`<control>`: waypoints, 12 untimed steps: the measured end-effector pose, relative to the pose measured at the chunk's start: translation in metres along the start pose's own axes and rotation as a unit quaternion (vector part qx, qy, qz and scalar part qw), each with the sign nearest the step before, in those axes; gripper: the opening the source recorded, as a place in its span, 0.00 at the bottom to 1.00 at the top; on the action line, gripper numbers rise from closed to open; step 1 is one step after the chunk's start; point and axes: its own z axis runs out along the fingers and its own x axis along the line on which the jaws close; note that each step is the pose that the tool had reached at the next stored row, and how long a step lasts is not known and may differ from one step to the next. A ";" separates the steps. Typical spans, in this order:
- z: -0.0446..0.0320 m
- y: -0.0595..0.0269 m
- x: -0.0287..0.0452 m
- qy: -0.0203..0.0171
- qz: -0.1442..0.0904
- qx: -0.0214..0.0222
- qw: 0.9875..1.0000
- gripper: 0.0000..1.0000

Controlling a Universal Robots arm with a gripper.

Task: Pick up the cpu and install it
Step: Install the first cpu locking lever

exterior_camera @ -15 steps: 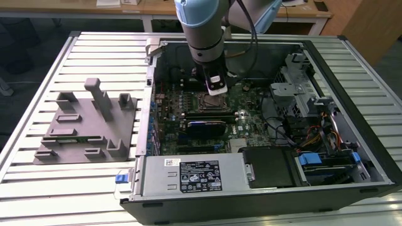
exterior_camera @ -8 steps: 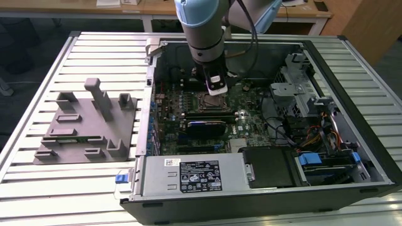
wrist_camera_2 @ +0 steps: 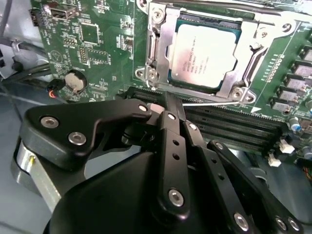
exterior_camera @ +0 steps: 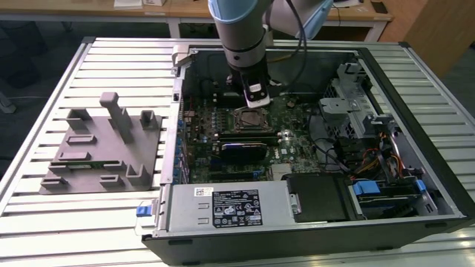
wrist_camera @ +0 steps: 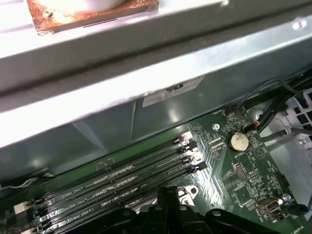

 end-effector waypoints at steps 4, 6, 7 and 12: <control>-0.0053 0.0016 -0.0008 0.000 0.000 0.000 1.000 0.11; -0.0078 0.0024 -0.0012 0.000 0.000 0.000 1.000 0.11; -0.0082 0.0025 -0.0012 0.000 0.000 0.000 1.000 0.11; -0.0086 0.0033 0.0029 0.000 0.000 0.000 1.000 0.11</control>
